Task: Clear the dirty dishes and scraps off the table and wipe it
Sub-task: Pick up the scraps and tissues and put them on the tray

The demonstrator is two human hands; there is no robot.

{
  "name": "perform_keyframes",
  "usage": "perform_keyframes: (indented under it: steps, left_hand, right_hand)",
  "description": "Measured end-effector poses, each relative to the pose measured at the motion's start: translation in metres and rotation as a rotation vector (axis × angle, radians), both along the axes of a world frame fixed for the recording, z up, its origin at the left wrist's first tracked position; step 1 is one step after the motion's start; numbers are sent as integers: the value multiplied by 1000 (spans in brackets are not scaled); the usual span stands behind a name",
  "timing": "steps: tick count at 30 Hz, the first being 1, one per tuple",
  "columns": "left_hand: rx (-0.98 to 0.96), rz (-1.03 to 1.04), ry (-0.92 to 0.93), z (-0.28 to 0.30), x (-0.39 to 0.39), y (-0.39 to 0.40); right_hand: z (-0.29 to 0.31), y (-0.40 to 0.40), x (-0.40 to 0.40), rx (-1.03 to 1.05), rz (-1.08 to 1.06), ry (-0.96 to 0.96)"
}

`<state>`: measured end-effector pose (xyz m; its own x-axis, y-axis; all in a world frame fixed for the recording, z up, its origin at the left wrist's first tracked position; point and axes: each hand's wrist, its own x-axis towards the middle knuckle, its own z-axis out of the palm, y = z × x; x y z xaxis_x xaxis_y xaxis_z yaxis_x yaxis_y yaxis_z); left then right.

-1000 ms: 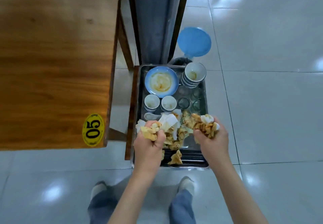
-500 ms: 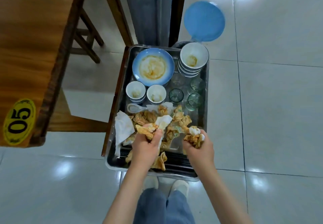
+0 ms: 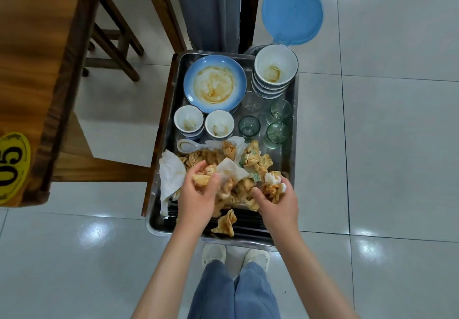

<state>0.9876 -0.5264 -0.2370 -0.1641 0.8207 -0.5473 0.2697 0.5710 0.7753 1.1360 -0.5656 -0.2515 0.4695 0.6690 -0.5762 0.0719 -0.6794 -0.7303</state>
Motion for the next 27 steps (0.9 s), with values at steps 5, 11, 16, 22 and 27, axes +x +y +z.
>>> perform_keyframes:
  steps: [5,11,16,22,27]
  left_hand:
    - [3,10,-32,0,-4,-2]
    - [28,-24,-10,1,-12,-8]
    - [12,-26,-3,6,-20,-10]
    - [22,-47,45,20,-31,-15]
    - [81,-126,54,62,-38,-16]
  right_hand:
    - [4,0,-4,40,-42,65]
    - [2,-4,-11,14,-29,101]
    - [1,-10,-13,16,-9,71]
    - [20,-9,-14,21,60,-7]
    - [72,0,-14,80,122,-80]
